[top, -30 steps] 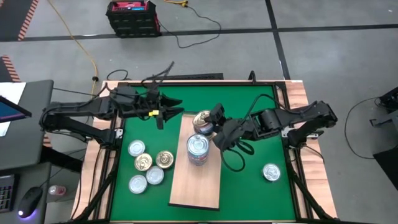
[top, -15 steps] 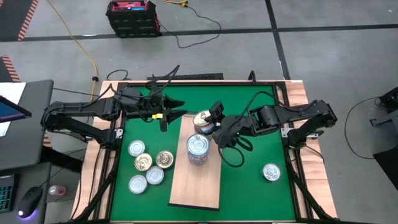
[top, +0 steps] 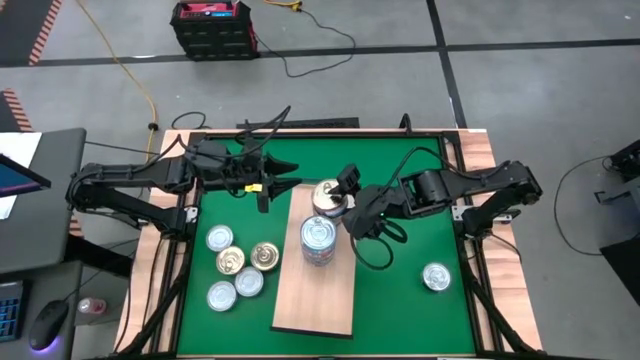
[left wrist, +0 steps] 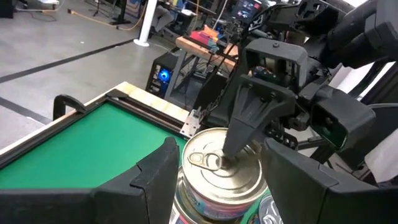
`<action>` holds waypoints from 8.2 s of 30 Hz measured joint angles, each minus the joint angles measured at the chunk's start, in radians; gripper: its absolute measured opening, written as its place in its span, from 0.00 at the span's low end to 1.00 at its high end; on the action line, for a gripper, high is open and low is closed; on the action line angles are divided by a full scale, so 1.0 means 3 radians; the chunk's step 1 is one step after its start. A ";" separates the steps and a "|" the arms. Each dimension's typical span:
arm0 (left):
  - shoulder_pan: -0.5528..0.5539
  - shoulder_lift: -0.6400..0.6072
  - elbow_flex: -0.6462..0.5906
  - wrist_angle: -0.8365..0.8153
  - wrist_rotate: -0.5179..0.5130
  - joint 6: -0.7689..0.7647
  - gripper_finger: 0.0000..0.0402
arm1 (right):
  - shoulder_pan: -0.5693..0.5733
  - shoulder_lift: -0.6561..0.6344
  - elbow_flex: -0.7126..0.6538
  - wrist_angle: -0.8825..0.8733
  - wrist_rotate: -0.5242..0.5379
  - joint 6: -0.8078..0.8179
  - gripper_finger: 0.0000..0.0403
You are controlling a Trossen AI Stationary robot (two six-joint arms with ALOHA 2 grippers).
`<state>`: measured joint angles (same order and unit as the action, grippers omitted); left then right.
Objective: Stack canned seafood by type on shelf
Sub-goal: Stack the blue pink tuna can on top of the other blue pink tuna cans on the shelf
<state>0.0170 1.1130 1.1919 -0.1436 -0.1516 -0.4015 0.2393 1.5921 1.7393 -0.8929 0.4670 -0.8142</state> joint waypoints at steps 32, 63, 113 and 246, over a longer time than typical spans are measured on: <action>-0.0001 0.0027 -0.0004 -0.3210 0.0590 0.0129 0.53 | 0.0196 -0.0990 0.0134 -0.1060 0.0431 0.3176 0.85; 0.0201 -0.0052 -0.2163 -0.0984 0.1342 -0.1036 0.51 | 0.0025 -0.1794 -0.2057 -0.0128 -0.0244 0.4580 0.77; 0.0282 0.0002 -0.2293 -0.1338 0.0796 -0.0831 0.00 | -0.0043 -0.1821 -0.2055 0.0044 -0.0249 0.4544 0.77; -0.1072 0.0105 -0.0487 -0.3499 -0.1469 -0.3186 0.48 | -0.0240 -0.1820 -0.2055 0.0407 -0.0155 0.4176 0.77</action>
<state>-0.3046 1.1445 1.0457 -1.1934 -0.5923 -1.3572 0.1674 1.0462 1.1229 -0.7708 0.4206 0.4387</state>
